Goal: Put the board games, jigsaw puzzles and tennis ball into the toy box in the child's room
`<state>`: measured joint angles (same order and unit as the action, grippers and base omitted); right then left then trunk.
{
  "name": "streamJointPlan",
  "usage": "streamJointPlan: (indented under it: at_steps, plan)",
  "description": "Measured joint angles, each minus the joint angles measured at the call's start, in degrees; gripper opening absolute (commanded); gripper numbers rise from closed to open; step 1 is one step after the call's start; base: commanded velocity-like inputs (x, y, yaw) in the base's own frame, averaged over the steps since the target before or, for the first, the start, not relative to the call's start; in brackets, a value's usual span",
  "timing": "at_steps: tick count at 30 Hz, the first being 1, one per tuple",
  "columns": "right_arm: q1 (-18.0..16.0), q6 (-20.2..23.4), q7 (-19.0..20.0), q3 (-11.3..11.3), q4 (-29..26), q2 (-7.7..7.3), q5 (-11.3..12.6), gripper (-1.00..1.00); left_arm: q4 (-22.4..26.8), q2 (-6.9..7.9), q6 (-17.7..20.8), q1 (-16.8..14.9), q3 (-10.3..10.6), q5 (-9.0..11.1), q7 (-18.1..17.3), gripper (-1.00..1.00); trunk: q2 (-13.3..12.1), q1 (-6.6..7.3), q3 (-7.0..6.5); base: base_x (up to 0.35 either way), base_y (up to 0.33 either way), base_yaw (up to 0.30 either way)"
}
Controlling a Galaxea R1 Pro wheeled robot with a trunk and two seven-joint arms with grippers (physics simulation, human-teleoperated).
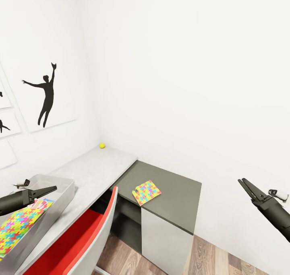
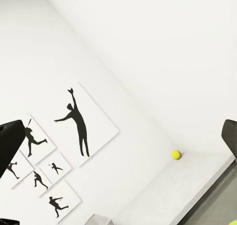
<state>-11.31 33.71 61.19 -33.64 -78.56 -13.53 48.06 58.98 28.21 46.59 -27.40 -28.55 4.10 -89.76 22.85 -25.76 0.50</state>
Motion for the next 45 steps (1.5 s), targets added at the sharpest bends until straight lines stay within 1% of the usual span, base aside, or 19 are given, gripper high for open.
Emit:
streamJointPlan:
  at_steps: [8, 16, 24, 37, 45]
  plan:
    - [0.00, 0.04, 0.08, 0.00, -0.02, 0.00, 0.06, 1.00, -0.01, 0.00, 0.00, 0.00, 0.00, 0.00, 0.00, 1.00, 0.01, 0.00, -0.03, 0.000, -0.020, -0.013]
    - [0.00, 0.13, 0.22, -0.01, 0.07, 0.00, 0.16, 1.00, -0.02, 0.00, 0.00, -0.02, 0.01, 0.01, 0.00, 1.00, 0.03, 0.00, -0.52, 0.000, -0.155, -0.163]
    - [0.00, 0.14, 0.15, -0.01, 0.13, 0.00, 0.17, 1.00, -0.01, -0.01, 0.00, -0.03, 0.01, -0.01, 0.00, 1.00, 0.03, 0.00, -1.12, 0.000, -0.028, -0.190]
    - [-0.01, 0.14, 0.09, 0.00, 0.05, 0.00, 0.08, 1.00, 0.00, 0.00, 0.00, -0.01, 0.02, 0.00, 0.00, 1.00, 0.03, 0.00, -1.29, 0.000, -0.001, -0.029]
    - [0.00, 0.17, 0.26, -0.01, 0.28, -0.03, 0.24, 1.00, -0.02, -0.01, 0.00, -0.03, 0.09, 0.00, 0.00, 1.00, 0.03, 0.00, -1.70, 0.000, -0.033, -0.175]
